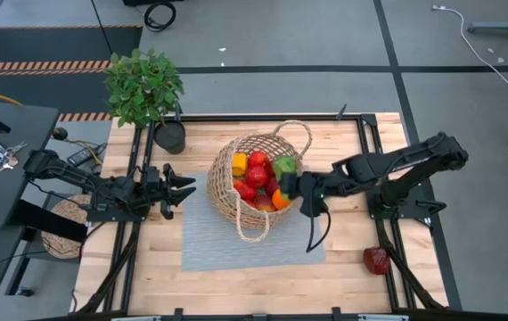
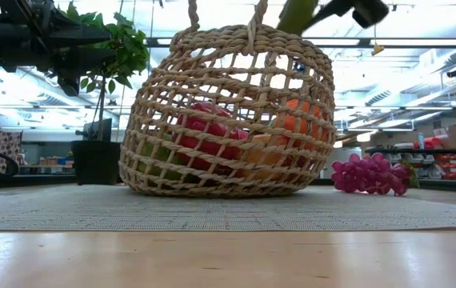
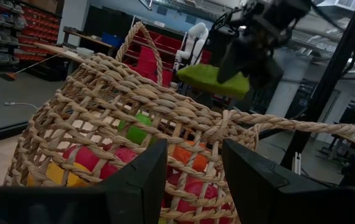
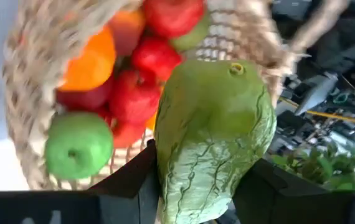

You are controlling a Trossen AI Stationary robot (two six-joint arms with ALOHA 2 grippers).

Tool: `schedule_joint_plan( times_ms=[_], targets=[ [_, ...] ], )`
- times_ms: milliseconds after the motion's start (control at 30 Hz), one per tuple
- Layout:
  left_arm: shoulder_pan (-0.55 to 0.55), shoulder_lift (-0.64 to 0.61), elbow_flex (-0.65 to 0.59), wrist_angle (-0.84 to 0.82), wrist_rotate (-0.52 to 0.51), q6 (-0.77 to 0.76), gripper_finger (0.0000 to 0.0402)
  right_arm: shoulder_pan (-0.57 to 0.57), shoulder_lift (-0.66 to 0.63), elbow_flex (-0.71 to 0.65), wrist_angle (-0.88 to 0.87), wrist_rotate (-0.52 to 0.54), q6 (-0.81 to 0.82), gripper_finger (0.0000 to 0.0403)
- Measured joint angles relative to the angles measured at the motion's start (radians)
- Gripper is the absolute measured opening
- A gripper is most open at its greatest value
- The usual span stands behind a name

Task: Build produce basket
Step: Put the green cucumber into the brown basket

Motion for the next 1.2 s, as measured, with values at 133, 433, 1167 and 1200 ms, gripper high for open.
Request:
schedule_joint_plan(
  times_ms=[133,433,1167,1200],
  targets=[
    [0.0,0.0,0.0,0.0,0.0,0.0,0.016,0.02,0.0,-0.076,0.099,0.109,-0.139,0.0165],
    [0.0,0.0,0.0,0.0,0.0,0.001,0.016,0.008,0.001,-0.147,0.313,0.089,-0.164,0.0165],
    [0.0,0.0,0.0,0.0,0.0,0.0,0.016,-0.156,-0.007,-0.241,0.398,-0.183,0.51,0.0245],
    [0.0,0.0,0.0,0.0,0.0,0.0,0.016,-0.156,-0.008,-0.241,0.399,-0.185,0.527,0.0256]
  ],
)
